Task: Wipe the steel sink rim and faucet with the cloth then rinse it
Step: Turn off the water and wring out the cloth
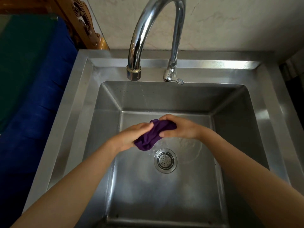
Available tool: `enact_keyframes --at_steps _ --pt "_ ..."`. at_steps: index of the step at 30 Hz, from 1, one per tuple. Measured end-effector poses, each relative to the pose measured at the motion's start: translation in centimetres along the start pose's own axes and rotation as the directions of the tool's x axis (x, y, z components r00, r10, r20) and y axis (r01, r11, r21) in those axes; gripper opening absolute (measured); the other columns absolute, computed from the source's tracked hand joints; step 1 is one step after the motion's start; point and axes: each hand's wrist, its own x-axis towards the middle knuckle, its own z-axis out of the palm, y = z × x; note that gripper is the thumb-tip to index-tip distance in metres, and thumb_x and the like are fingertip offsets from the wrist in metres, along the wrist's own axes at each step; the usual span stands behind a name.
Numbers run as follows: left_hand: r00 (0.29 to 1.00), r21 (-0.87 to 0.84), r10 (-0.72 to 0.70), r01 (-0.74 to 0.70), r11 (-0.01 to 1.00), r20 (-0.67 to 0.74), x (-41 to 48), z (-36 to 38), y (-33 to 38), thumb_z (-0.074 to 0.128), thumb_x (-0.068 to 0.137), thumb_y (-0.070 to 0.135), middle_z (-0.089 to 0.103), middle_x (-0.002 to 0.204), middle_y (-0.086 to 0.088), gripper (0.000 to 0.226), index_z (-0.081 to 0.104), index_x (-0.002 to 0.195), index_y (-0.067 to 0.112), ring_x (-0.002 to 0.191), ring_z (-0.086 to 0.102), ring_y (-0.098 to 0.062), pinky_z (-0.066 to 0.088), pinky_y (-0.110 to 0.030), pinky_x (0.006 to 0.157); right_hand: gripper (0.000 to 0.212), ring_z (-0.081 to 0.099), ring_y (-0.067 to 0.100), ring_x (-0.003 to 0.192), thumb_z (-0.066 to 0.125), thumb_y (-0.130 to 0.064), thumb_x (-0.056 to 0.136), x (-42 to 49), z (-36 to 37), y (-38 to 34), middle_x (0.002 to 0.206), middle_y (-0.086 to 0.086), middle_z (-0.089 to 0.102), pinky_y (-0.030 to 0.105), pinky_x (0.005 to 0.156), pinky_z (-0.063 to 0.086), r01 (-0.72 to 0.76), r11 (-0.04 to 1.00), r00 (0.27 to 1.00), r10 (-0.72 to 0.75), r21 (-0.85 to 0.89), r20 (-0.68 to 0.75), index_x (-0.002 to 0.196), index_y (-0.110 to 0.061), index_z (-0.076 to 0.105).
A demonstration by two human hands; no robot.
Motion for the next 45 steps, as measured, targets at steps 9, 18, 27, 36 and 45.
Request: enact_keyframes --at_steps 9,18,27,36,45 --pt "0.776 -0.263 -0.104 -0.082 0.961 -0.623 1.3 5.7 -0.6 0.029 0.087 0.067 0.072 0.088 -0.013 0.061 0.068 0.097 0.021 0.058 0.067 -0.027 0.044 -0.024 0.037 0.03 0.06 0.002 0.094 0.063 -0.017 0.087 -0.1 7.9 -1.1 0.116 0.0 0.062 0.007 0.072 0.048 0.235 0.819 0.847 0.092 0.524 -0.524 0.115 -0.025 0.059" --pt "0.456 0.298 0.32 -0.121 0.947 -0.831 1.6 7.1 0.5 0.033 0.094 0.049 0.07 0.083 -0.01 0.048 0.065 0.084 0.015 0.081 0.063 -0.03 0.047 -0.035 0.067 0.024 0.061 0.029 0.11 0.067 -0.014 0.079 0.9 8.2 -3.0 0.122 0.013 0.063 0.042 0.1 0.047 0.412 0.349 0.812 0.28 0.842 -0.513 0.103 -0.016 0.067" --pt "0.457 0.378 0.347 -0.026 0.926 -0.819 1.9 7.6 -0.4 0.026 0.097 0.045 0.07 0.082 -0.013 0.055 0.066 0.086 0.011 0.079 0.063 -0.034 0.041 -0.033 0.062 0.014 0.057 0.021 0.071 0.066 -0.023 0.085 1.8 7.6 -3.8 0.079 0.01 0.06 0.037 0.079 0.053 0.332 0.135 0.76 0.548 0.934 -0.349 0.081 -0.01 0.063" --pt "0.482 0.388 0.34 0.0 0.922 -0.807 2.2 7.2 -1.6 0.025 0.099 0.037 0.071 0.078 -0.015 0.054 0.071 0.087 0.011 0.077 0.065 -0.034 0.051 -0.037 0.067 0.038 0.047 0.018 0.051 0.061 -0.026 0.087 3.3 7.3 -3.3 0.056 0.005 0.047 0.029 0.053 0.047 0.214 0.079 0.684 0.699 0.974 -0.207 0.056 -0.012 0.043" --pt "0.557 0.39 0.332 -0.016 0.921 -0.761 2.2 6.8 -2.4 0.027 0.098 0.035 0.067 0.068 -0.013 0.054 0.066 0.075 0.006 0.069 0.063 -0.032 0.051 -0.038 0.065 0.037 0.044 0.017 0.048 0.057 -0.019 0.085 3.3 7.7 -2.3 0.053 0.003 0.046 0.026 0.052 0.041 0.185 0.297 0.651 0.677 0.937 -0.344 0.051 -0.012 0.043"
